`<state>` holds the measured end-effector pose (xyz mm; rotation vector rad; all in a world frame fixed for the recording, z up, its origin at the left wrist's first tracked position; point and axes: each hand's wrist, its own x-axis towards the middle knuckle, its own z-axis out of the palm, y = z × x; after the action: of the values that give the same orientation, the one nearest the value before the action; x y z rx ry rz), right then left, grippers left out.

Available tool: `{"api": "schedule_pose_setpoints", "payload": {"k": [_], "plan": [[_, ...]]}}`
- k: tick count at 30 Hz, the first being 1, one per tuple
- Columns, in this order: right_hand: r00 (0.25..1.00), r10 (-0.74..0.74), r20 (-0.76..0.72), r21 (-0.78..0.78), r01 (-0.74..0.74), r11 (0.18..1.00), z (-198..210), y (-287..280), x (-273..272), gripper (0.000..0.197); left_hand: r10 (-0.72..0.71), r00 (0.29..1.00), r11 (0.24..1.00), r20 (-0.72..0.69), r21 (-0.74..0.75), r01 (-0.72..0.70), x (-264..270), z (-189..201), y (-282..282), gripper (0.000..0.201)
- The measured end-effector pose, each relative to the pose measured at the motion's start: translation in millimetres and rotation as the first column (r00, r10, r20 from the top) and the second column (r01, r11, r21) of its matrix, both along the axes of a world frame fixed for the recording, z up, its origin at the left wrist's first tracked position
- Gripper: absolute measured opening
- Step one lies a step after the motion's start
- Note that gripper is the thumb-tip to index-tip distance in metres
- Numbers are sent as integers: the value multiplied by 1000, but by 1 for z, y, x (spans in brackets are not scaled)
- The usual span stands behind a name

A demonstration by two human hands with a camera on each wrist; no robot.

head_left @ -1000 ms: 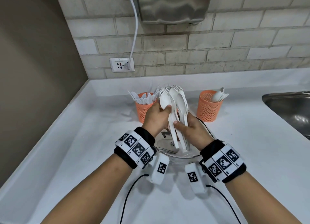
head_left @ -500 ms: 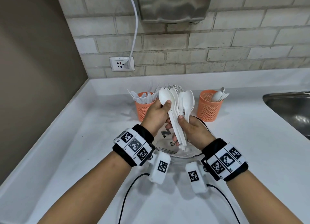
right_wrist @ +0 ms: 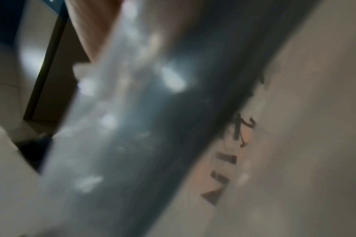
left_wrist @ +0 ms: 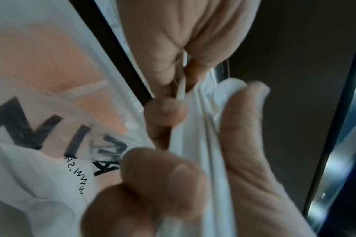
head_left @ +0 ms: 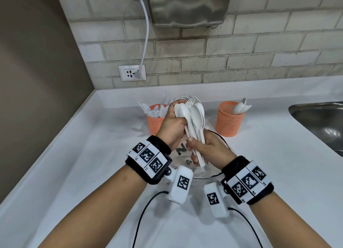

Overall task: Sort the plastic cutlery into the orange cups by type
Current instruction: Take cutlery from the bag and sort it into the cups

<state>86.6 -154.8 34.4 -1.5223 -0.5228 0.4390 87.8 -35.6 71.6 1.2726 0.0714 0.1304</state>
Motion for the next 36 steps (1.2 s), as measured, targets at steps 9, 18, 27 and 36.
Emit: {"api": "schedule_pose_setpoints", "payload": {"k": [9,18,27,36], "plan": [[963,-128,237,-219,181,959,8,-6,-6,10,-96,994,975,-57,197,105,-4,13,5,52],[769,-113,629,-400,445,802,23,-17,-22,26,-330,944,940,4,94,329,-16,26,17,22],[717,-58,695,-465,510,724,46,-27,-31,38,-257,966,961,32,110,252,-22,33,-3,28],[649,56,758,-542,581,608,102,-60,5,39,-233,969,967,83,128,222,1,82,-25,39]]}}
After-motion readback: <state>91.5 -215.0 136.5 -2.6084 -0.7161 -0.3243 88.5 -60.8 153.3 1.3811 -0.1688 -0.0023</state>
